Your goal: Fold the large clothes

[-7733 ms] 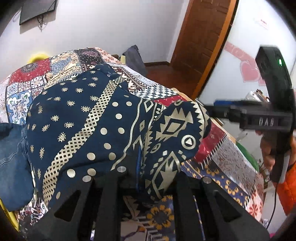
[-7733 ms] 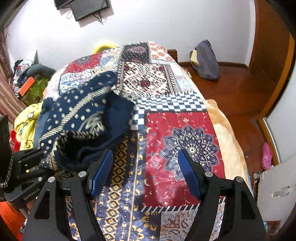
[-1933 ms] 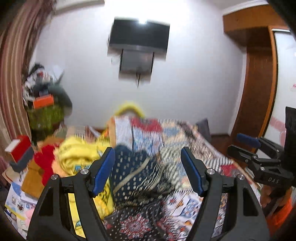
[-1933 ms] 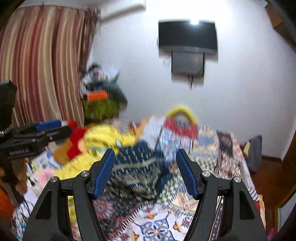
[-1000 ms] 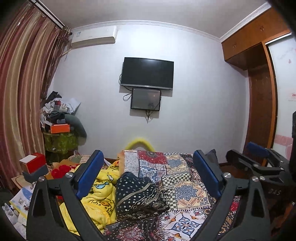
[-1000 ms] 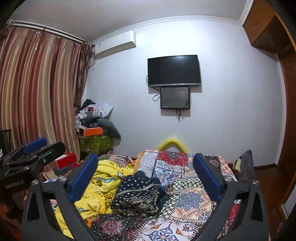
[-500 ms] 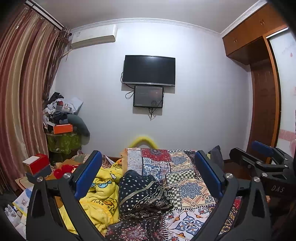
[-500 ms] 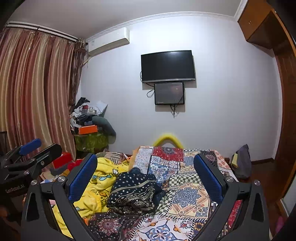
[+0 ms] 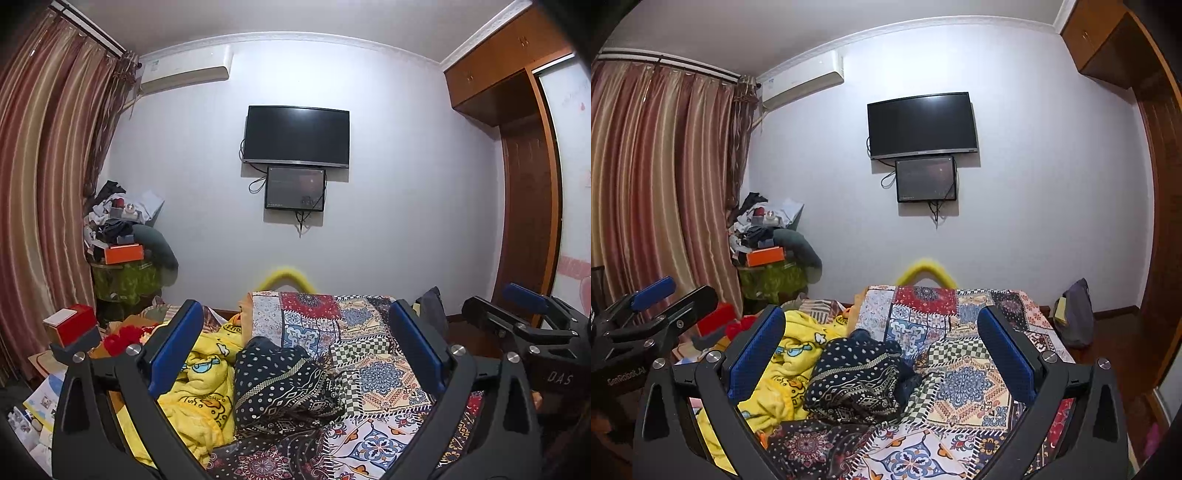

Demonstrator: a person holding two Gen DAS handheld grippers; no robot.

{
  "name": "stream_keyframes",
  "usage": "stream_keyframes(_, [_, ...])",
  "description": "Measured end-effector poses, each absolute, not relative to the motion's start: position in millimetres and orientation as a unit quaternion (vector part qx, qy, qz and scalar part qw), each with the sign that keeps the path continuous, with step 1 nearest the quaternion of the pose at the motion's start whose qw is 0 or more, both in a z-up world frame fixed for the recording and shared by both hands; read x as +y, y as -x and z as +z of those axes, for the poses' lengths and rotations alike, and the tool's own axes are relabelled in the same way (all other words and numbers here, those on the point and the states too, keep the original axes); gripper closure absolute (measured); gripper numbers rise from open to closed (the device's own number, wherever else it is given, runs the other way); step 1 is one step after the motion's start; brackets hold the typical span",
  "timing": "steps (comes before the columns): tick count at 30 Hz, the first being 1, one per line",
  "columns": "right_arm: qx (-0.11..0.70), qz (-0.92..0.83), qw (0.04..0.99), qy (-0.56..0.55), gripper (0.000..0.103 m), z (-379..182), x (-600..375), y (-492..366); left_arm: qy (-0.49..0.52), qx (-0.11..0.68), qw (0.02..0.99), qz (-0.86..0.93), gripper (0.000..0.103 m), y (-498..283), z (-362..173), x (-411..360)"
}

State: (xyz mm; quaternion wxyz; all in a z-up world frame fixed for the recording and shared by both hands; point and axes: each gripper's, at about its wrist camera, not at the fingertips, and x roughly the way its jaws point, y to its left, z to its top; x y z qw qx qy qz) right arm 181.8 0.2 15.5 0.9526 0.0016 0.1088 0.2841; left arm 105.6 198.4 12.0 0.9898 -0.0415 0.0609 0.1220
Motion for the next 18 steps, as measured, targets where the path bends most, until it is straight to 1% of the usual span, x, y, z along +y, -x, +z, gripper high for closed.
stream_keyframes(18, [0.113,0.283,0.952,-0.006,0.0,13,-3,-186,0.045,0.071,0.989,0.12,0.002,-118,7,203])
